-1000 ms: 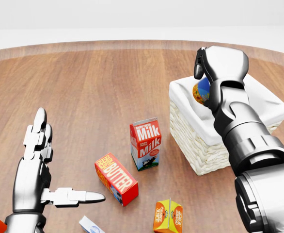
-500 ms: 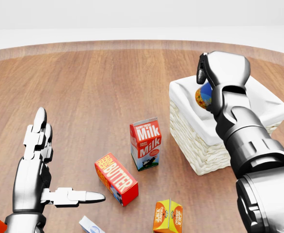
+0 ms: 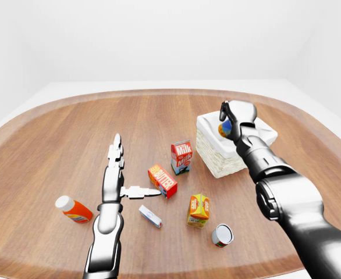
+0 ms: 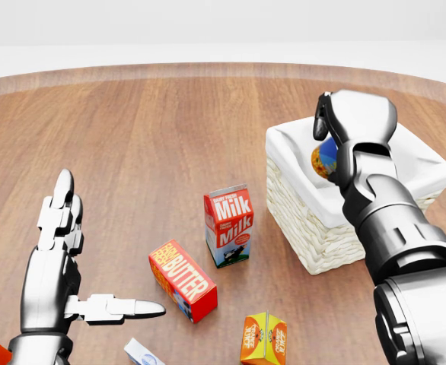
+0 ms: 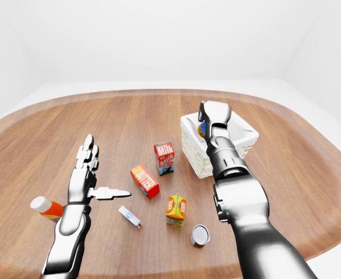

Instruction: Pick up the alphabet soup and the tomato sauce, and put them in the basket.

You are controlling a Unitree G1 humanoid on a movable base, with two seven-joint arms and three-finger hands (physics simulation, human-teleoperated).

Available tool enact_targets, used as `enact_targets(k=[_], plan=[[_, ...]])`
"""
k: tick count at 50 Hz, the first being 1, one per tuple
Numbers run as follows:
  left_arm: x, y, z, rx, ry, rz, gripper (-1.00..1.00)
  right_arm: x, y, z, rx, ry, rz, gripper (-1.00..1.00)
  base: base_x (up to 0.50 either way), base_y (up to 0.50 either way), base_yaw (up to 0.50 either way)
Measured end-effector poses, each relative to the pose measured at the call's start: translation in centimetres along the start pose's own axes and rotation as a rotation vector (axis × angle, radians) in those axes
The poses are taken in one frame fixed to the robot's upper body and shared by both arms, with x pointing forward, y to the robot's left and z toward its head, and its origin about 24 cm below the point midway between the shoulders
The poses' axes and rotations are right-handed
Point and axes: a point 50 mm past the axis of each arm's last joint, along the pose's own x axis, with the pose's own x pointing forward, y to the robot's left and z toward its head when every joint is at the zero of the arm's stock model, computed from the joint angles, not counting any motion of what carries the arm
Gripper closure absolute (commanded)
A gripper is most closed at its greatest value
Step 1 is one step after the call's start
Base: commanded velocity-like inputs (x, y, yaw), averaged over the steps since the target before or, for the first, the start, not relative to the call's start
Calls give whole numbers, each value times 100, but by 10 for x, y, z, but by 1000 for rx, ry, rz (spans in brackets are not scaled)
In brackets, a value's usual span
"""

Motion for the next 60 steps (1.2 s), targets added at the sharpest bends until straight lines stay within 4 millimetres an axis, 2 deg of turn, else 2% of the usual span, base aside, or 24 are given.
enact_targets(k=[20,21,22,23,24,25,60], plan=[[0,0,1,1,-5,-2,-100,-2,5,-3,-2,7,19,100,0,0,0],[0,0,1,1,-6,-2,-100,-2,5,-3,-2,7,20,82,0,0,0],[0,0,1,1,-6,-2,-100,-2,5,-3,-2,7,19,29,0,0,0],[0,0,2,1,-6,-2,-100,-2,5,-3,-1,8,19,12,0,0,0],[0,0,2,1,-7,-2,-100,-2,6,-3,0,8,18,-48,0,0,0],[0,0,2,1,-7,-2,-100,-2,6,-3,0,8,17,-100,0,0,0],[0,0,2,1,-10,-2,-100,0,-1,-1,-1,3,-11,-100,0,0,0]])
